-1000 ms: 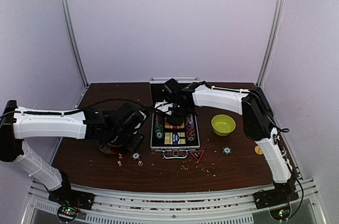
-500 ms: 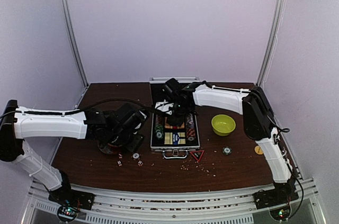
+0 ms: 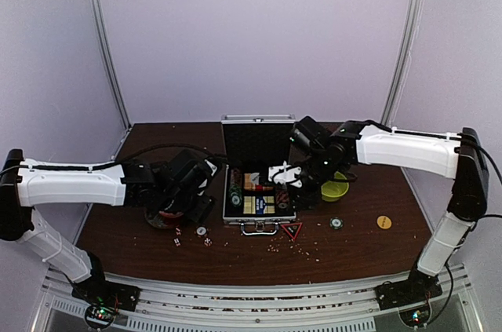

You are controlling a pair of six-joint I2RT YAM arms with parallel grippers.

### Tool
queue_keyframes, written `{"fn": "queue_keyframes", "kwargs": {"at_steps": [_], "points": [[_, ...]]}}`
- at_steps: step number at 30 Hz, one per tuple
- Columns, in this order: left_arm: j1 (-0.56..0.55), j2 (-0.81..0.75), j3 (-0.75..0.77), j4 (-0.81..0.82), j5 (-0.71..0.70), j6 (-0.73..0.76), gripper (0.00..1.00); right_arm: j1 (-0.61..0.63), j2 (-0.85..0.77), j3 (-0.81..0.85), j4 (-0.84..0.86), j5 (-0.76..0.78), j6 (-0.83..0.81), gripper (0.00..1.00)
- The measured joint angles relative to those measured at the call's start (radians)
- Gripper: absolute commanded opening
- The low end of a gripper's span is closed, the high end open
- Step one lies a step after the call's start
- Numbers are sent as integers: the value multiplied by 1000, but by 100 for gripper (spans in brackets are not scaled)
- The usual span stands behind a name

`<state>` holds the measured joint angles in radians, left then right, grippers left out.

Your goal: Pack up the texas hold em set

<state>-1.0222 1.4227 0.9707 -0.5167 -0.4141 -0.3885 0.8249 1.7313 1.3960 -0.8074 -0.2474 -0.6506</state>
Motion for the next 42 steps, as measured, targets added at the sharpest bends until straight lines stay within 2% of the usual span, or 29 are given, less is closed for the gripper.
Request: {"fn": "queue_keyframes", "kwargs": {"at_steps": [5,14,21,29,42], "points": [[0,31,0,58,34,16,61,-71,-130,-173,-22,12,14,59],[0,142,40,113,87,55,60,-512,-240,-333,-106,120,-43,61],[0,156,58,134,109,76,61,-714,-239,-417,-147,180,-138,71],[0,163,60,143,133,92,61,-760,-195,-510,-134,227,-171,73],[0,193,60,151,162,92,61,-764,-130,-518,-76,213,-185,70]]}}
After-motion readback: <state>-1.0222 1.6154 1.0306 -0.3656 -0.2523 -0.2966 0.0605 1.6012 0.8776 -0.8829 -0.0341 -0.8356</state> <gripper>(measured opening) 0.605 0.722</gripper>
